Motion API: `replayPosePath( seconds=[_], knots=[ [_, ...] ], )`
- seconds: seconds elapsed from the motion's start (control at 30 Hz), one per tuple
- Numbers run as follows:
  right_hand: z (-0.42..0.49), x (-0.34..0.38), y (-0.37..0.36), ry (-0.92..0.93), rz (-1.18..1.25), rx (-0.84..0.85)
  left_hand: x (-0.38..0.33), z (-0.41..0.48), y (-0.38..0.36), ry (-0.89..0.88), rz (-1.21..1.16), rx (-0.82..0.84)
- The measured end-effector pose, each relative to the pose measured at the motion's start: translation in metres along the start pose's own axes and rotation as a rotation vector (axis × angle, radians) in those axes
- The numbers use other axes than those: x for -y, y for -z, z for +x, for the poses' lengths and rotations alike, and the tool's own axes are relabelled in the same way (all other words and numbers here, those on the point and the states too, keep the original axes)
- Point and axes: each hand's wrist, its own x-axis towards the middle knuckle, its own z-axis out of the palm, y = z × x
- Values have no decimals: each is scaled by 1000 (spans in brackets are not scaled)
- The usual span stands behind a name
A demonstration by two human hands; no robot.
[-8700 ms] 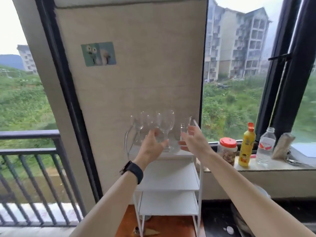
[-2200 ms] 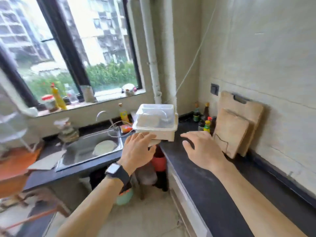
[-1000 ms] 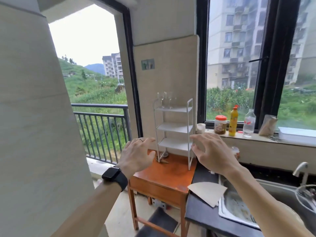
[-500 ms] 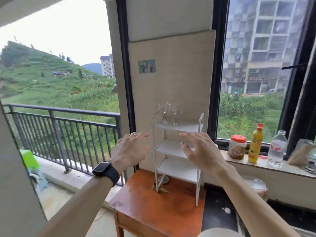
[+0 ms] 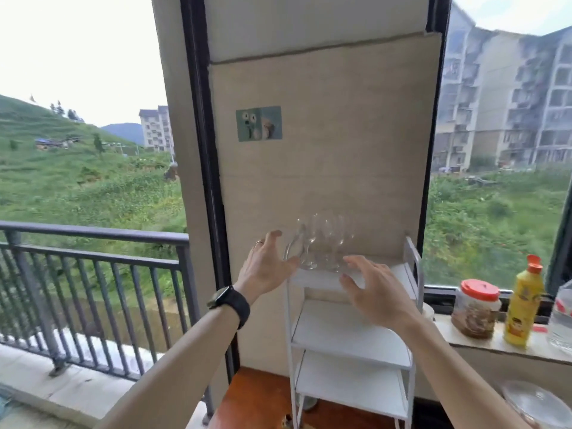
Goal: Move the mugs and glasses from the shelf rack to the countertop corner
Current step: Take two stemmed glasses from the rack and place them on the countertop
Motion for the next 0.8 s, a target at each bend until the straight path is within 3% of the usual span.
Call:
replayPosePath(
  seconds=[0.17,0.37,0.53,0.8],
  knots=[
    [55,-11,-28,-216,171,-123,17,82,-13,18,-120,76],
    [108,-27,-42,-445,358,-98,23,136,-44,-55,-100,189],
    [127,-33,-54,-384,549,19,28,149,-59,-50,-122,210],
    [127,-33,-57,-307,688,-17,28,148,-59,-114,-199,192]
  ],
)
